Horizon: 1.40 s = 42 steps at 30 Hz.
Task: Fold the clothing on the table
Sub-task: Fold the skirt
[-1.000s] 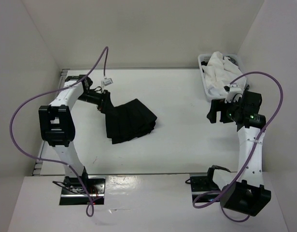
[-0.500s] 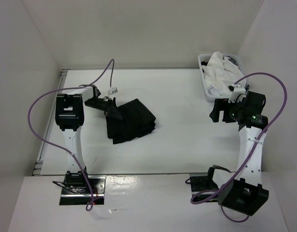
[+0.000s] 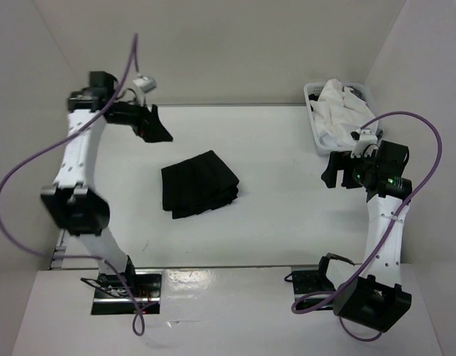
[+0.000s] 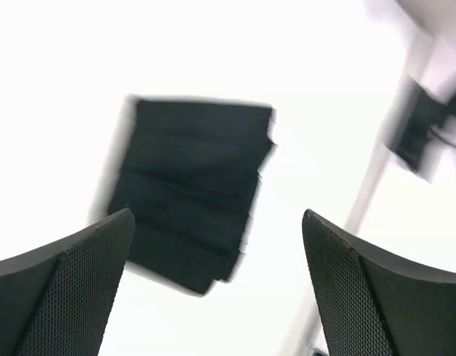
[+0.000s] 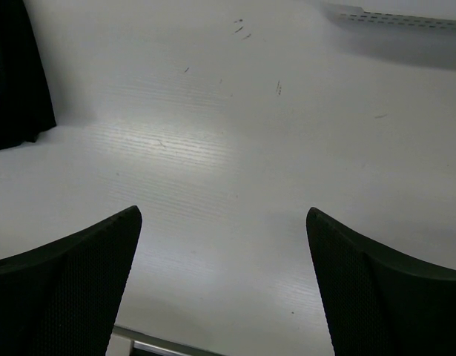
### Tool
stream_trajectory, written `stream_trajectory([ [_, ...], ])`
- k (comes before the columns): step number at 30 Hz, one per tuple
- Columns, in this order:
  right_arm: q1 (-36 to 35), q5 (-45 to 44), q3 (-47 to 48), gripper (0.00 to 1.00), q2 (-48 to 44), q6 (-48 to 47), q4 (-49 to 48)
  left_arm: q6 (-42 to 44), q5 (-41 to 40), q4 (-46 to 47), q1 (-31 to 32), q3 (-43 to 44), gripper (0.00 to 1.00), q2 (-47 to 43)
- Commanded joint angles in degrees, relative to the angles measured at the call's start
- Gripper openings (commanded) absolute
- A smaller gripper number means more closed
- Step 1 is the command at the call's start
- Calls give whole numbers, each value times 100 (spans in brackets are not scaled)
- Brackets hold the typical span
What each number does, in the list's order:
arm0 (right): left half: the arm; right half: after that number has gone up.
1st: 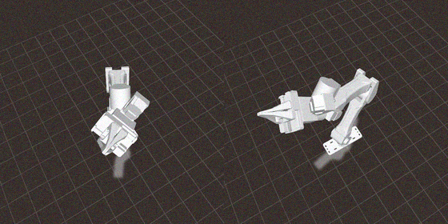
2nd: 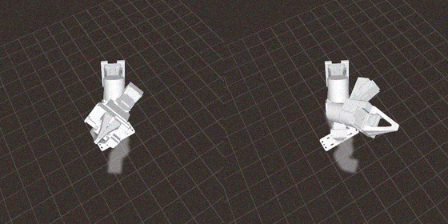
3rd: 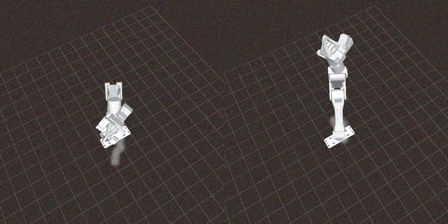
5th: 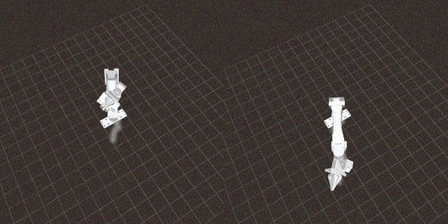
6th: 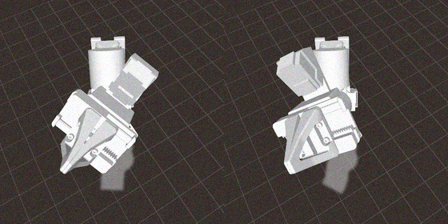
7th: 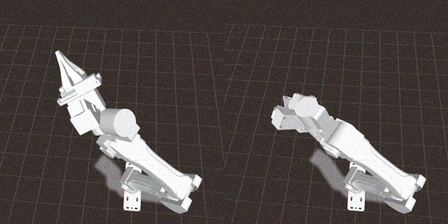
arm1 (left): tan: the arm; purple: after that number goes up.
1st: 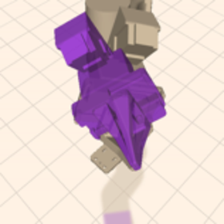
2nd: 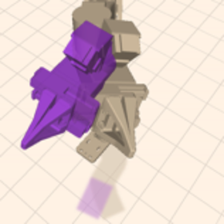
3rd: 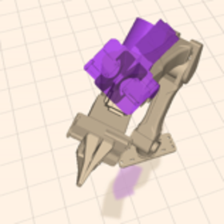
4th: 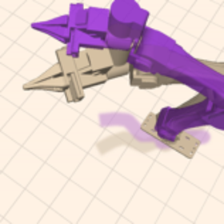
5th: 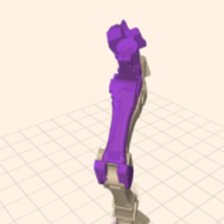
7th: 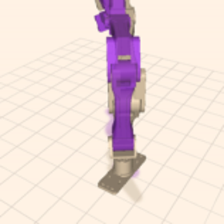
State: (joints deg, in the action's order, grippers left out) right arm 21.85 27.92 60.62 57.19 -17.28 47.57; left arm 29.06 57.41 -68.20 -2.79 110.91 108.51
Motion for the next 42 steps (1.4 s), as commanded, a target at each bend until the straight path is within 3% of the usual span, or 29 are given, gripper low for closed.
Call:
stream_trajectory([
  [1, 48, 187, -24, 95, -243, -22, -265, -1336, -981, 627, -318, -118, 99, -1733],
  [4, 232, 187, -312, 95, -418, 206, -739, -2016, -1887, 1901, -827, -1366, 99, -3008],
  [5, 293, 187, -401, 95, -419, 207, -880, -2123, -2039, 2203, -985, -2397, 99, -3550],
  [8, 469, -172, -604, 98, -533, 435, -1407, -2562, -2514, 2865, -1513, -3948, 99, -3978],
  [12, 470, -902, -815, 99, -464, 664, -1865, -2677, -2918, 3242, -2381, -4936, 99, -4371],
  [15, 583, -903, -868, 99, -410, 726, -1918, -2546, -3437, 3760, -2507, -5707, 99, -4977],
  [22, 584, -789, -981, 99, -173, 664, -1918, -2440, -3376, 3815, -3105, -5660, 99, -4910],
  [42, 584, -736, -1035, 99, 38, 506, -1980, -2326, -3228, 3876, -3105, -5712, 99, -4742],
])
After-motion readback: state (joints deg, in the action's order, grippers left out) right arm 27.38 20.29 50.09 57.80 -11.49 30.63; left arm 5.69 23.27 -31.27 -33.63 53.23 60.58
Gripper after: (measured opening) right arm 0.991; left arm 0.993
